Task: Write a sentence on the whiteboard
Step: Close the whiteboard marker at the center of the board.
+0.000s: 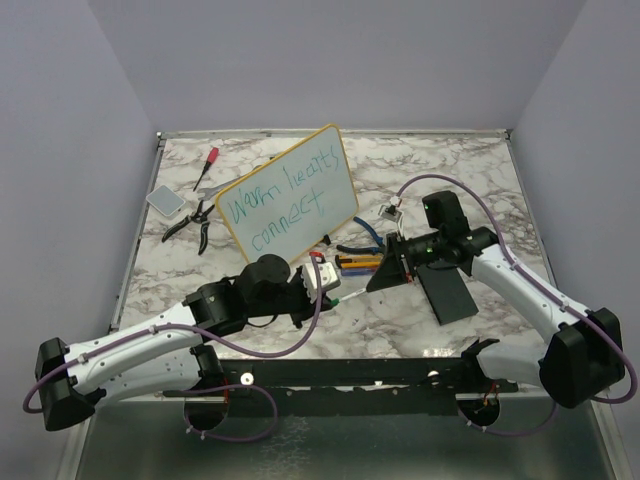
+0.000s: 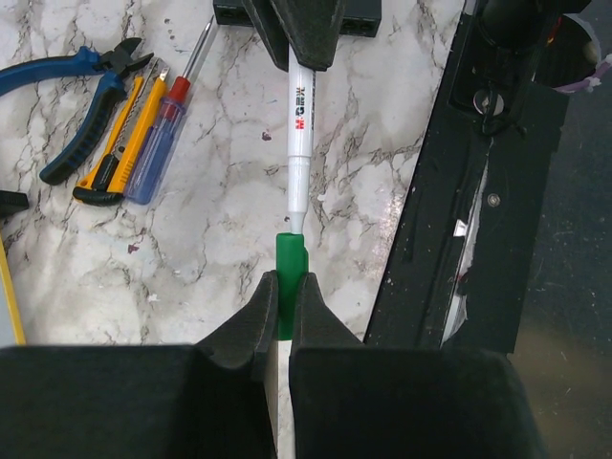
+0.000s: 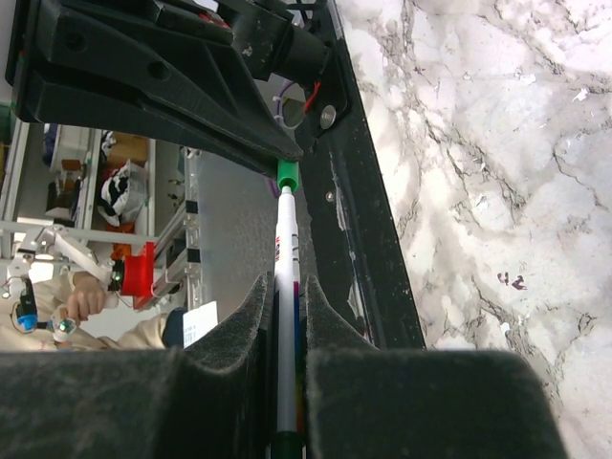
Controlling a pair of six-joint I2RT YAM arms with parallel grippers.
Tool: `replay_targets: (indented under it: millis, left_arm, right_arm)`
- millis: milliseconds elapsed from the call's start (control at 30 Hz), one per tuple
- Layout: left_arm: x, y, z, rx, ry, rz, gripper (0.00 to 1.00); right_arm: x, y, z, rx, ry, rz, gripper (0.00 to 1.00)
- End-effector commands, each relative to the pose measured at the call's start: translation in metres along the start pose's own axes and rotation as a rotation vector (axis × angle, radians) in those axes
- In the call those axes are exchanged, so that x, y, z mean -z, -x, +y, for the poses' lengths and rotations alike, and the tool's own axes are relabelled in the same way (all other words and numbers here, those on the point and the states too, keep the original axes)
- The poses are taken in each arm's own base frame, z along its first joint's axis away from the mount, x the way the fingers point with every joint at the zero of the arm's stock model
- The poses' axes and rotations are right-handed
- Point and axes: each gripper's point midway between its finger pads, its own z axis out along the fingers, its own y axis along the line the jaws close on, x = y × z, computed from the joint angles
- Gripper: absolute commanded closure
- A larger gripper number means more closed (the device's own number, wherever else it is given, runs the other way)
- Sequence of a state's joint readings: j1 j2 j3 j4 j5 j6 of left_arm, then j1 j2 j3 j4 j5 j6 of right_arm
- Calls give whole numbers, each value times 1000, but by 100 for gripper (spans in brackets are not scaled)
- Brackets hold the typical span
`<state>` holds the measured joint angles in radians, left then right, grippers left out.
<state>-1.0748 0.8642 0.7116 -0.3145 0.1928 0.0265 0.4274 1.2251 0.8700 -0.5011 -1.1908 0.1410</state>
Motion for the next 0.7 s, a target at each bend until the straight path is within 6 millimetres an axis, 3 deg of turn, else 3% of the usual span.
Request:
replay_targets:
  millis: [0, 667]
  left_arm:
    - [5, 28, -6, -12, -28, -118, 100]
    - [2, 33, -8, -8, -44, -117, 100]
  right_arm:
    - [-4, -8, 1, -13, 33, 23, 99]
    - [-4, -7, 16, -1, 97, 27, 99]
